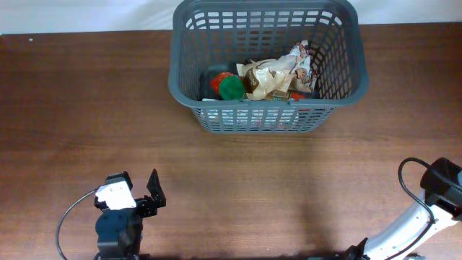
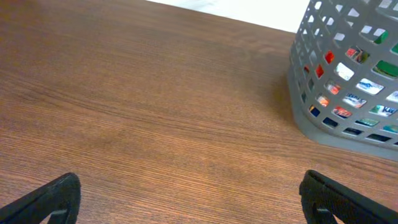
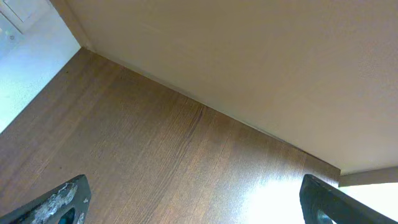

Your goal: Pack container

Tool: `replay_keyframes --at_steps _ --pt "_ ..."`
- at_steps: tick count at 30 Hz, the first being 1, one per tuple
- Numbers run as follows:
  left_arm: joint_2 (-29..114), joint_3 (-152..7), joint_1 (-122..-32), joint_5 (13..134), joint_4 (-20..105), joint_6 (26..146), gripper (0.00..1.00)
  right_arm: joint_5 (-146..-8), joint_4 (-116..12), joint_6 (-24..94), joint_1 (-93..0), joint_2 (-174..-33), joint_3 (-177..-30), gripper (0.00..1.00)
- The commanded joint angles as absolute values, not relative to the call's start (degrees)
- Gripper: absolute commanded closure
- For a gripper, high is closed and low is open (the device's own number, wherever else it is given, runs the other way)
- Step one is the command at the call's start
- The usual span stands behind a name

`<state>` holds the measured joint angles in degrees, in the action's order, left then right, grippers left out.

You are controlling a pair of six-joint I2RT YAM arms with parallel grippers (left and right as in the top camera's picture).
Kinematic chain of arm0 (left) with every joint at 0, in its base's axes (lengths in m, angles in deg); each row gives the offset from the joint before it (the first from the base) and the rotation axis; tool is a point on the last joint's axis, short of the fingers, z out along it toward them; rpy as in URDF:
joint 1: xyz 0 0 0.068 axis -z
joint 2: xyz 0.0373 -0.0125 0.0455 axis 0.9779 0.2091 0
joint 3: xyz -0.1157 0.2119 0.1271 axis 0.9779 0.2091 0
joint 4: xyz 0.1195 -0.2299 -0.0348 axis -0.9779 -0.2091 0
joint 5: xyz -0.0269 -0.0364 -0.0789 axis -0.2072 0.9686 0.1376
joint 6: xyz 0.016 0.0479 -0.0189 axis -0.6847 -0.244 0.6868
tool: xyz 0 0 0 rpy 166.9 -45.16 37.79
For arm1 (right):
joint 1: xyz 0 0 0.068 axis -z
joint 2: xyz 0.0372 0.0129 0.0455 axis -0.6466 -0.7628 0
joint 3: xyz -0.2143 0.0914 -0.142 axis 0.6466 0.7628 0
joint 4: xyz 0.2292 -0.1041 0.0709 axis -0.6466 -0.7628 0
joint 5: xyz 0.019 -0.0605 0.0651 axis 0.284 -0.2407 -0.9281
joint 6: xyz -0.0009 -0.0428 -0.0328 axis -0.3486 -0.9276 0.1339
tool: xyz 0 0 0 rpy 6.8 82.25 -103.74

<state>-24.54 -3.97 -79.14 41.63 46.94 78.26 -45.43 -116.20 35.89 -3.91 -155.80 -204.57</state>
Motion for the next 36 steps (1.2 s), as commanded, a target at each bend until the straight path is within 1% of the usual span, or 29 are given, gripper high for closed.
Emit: replay_keyframes --at_steps 1,12,16,20,26,29,36 --pt "-25.28 -2.29 -79.49 41.78 47.29 78.72 0.01 -45.34 -116.03 36.19 -3.88 -155.69 -204.5 0.01" --pt "-25.5 -0.58 -79.49 41.83 49.67 77.82 0.01 -45.34 -116.03 36.19 -3.91 -155.69 -204.5 0.01" --pt "-26.62 -0.58 -79.49 42.07 49.67 73.89 0.01 -45.34 -116.03 36.19 -3.88 -155.69 -204.5 0.01" --pt "-27.91 -0.58 -79.49 44.16 49.7 65.87 0.01 -45.34 -116.03 36.19 -3.88 -155.69 -204.5 0.01" --pt "-27.93 -0.58 -79.49 46.83 49.7 56.99 0.01 -45.34 -116.03 36.19 -3.91 -155.69 -204.5 0.01" --pt "-27.93 -0.58 -79.49 46.83 49.7 55.05 0.01 -45.34 -116.03 36.19 -3.91 -155.69 -204.5 0.01" --pt "-27.93 -0.58 -79.49 46.79 49.67 55.09 0.01 -45.34 -116.03 36.19 -3.91 -155.69 -204.52 0.01"
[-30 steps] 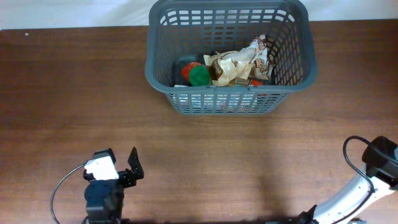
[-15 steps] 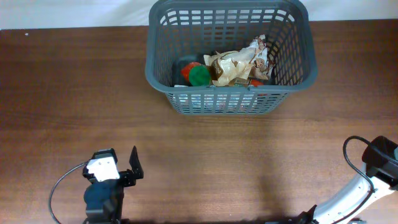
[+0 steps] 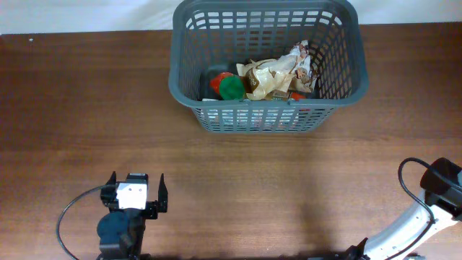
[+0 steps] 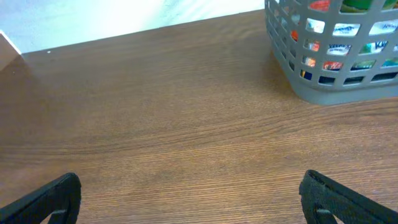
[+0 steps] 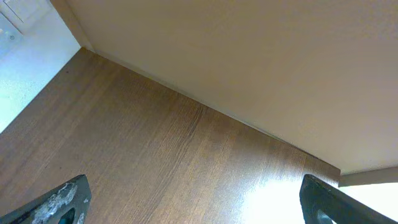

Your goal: Pack container

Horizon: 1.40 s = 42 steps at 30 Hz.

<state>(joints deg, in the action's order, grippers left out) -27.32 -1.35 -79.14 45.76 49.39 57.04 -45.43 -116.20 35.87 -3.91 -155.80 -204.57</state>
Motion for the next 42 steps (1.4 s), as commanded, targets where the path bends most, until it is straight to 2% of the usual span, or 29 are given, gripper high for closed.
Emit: replay_keyframes --at_steps 1,42 --pt "-27.93 -0.58 -79.49 46.79 49.67 55.09 0.01 -45.37 -116.03 36.19 -3.88 -155.69 -204.5 0.01" --pt "-27.91 -0.58 -79.49 46.81 49.65 55.11 0.01 -45.34 -116.03 36.19 -5.11 -156.35 -204.5 0.01"
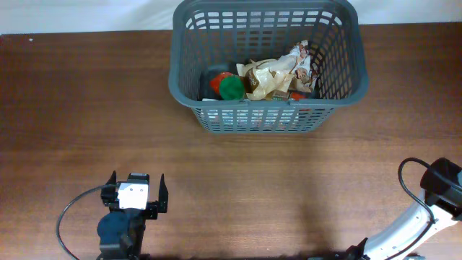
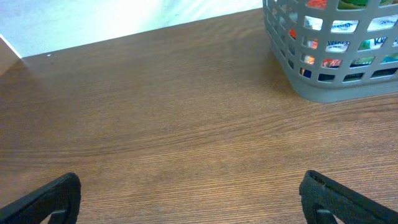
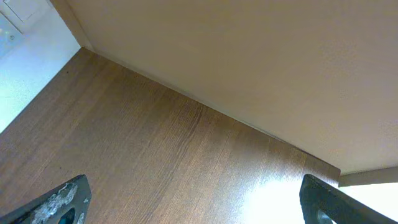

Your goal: Pack container

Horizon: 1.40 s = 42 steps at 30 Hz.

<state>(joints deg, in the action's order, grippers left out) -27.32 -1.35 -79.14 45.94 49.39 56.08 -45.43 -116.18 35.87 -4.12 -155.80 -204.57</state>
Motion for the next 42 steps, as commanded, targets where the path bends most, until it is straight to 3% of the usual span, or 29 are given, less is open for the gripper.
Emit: replay_keyframes --at_steps 1,7,24,34,42 --pt "-27.91 -0.58 -79.49 46.79 49.65 55.09 0.01 -45.34 -116.03 36.19 -5.65 -156.35 -204.5 0.01" --pt "-27.91 -0.58 -79.49 46.79 49.65 55.11 0.01 -45.34 -116.03 36.19 -13.3 -156.26 -204.52 0.01" --pt "-27.91 -0.58 -79.49 46.79 49.65 55.11 0.01 -41.54 -115.31 34.88 -46.66 -154.9 -204.52 0.01" --pt "-27.91 -0.58 -79.49 46.81 49.65 55.11 0.01 -42.98 -110.54 34.88 -49.65 -143.65 -201.05 0.01" --pt "-27.91 -0.58 -79.49 46.79 49.65 55.11 0.01 -42.33 -99.09 33.38 -49.54 -119.93 -172.68 0.01"
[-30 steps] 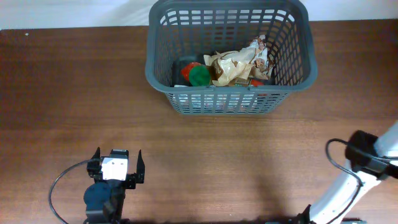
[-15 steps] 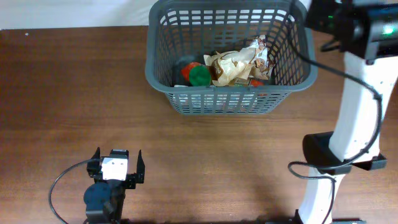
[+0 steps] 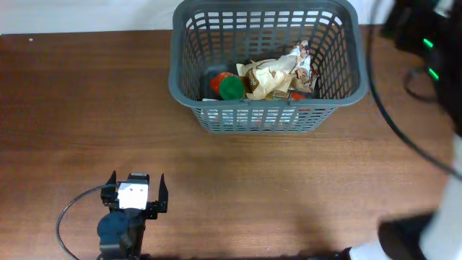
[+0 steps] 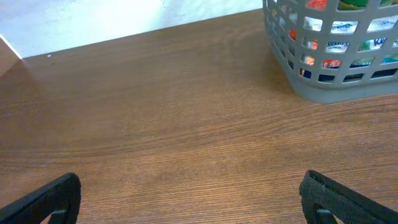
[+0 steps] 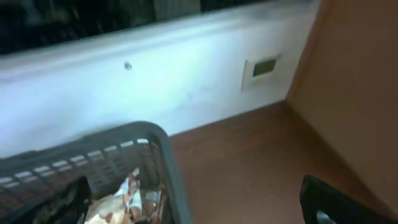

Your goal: Pack container

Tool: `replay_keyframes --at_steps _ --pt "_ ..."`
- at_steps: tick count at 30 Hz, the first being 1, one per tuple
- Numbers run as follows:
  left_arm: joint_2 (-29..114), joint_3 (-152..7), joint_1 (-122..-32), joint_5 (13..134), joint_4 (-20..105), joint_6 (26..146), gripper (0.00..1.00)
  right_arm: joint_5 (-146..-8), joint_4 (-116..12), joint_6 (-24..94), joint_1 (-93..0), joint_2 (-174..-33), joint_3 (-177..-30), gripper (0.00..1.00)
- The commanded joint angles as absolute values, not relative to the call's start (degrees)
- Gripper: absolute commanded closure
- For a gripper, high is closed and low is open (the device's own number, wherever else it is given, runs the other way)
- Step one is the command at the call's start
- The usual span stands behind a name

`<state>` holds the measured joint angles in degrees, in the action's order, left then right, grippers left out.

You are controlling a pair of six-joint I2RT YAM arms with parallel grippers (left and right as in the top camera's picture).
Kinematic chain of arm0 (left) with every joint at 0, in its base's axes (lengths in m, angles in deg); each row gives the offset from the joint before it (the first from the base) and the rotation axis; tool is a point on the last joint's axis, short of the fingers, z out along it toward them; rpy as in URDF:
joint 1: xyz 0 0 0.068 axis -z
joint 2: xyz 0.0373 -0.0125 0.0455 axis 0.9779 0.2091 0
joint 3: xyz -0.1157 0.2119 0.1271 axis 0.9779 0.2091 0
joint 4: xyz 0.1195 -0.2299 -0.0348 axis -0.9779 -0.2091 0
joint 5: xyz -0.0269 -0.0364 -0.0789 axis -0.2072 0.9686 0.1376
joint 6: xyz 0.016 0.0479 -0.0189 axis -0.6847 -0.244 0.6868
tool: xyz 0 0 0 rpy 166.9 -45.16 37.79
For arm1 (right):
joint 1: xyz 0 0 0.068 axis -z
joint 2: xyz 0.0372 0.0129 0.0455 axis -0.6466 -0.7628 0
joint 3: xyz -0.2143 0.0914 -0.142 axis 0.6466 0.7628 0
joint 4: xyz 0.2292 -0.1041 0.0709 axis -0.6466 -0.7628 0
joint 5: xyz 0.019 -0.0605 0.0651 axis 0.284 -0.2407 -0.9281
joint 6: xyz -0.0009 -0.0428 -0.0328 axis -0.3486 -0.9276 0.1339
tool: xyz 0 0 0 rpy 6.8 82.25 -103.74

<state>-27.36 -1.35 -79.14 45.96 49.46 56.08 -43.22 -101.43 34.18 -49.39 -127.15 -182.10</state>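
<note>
A grey slotted basket point(image 3: 267, 117) stands at the back middle of the wooden table. It holds crumpled brown and white wrappers point(image 3: 274, 76), a green round item point(image 3: 231, 87) and a red item point(image 3: 216, 81). My left gripper point(image 3: 136, 183) sits open near the front left, nothing between its fingers point(image 4: 62, 194), facing the basket point(image 4: 329, 87). The right arm point(image 3: 426, 43) is raised and blurred along the right edge. The right gripper point(image 5: 194, 202) is open and empty, looking down on the basket's right rim point(image 5: 163, 162) and the wrappers point(image 5: 124, 193).
Bare wood table point(image 3: 289, 180) stretches between the basket and the front edge. A white wall point(image 5: 155, 81) with a small switch plate point(image 5: 264, 66) stands behind the table. A black cable point(image 3: 68, 217) loops beside the left arm's base.
The right arm was low at the front right corner with its camera aimed away from the table. Now it is raised at the back right, facing the basket's right rim. The left gripper has not moved.
At first the left gripper was angled toward the basket, the right arm parked at the front right corner. Then the left gripper pointed straight back and stayed so. Only now is the right arm up near the basket. The basket's contents look unchanged.
</note>
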Motion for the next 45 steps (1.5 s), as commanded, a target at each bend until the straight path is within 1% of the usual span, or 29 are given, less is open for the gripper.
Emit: replay_keyframes --at_steps 1,7,12,16,19,28,32,45 --pt "-27.91 -0.58 -79.49 46.81 49.65 55.11 0.01 -42.35 -97.19 33.4 -49.54 -116.96 -168.46 0.01" --pt "-27.91 -0.58 -79.49 46.79 49.65 55.11 0.01 -42.37 -80.03 33.4 -49.54 -94.82 -136.22 0.01" --pt "-27.91 -0.58 -79.49 46.81 49.65 55.09 0.01 -44.23 -69.19 33.4 -49.54 -78.45 -112.88 0.01" --pt "-27.91 -0.58 -79.49 46.81 49.65 55.11 0.01 -47.49 -61.69 33.38 -48.67 -67.74 -97.14 0.01" --pt "-27.91 -0.58 -79.49 46.79 49.65 55.09 0.01 -51.31 -57.54 33.38 -46.61 -61.9 -87.94 0.01" --pt "-27.91 -0.58 -79.49 46.79 49.65 55.11 0.01 -61.26 -48.29 32.81 -41.15 -49.49 -67.46 0.01" --pt "-27.91 -0.58 -79.49 46.81 49.65 55.09 0.01 -65.78 -42.24 26.18 -40.19 -44.94 -60.09 0.01" --pt "-27.91 -0.58 -79.49 46.79 49.65 55.11 0.01 -65.91 -38.46 26.05 -40.17 -35.15 -45.36 0.01"
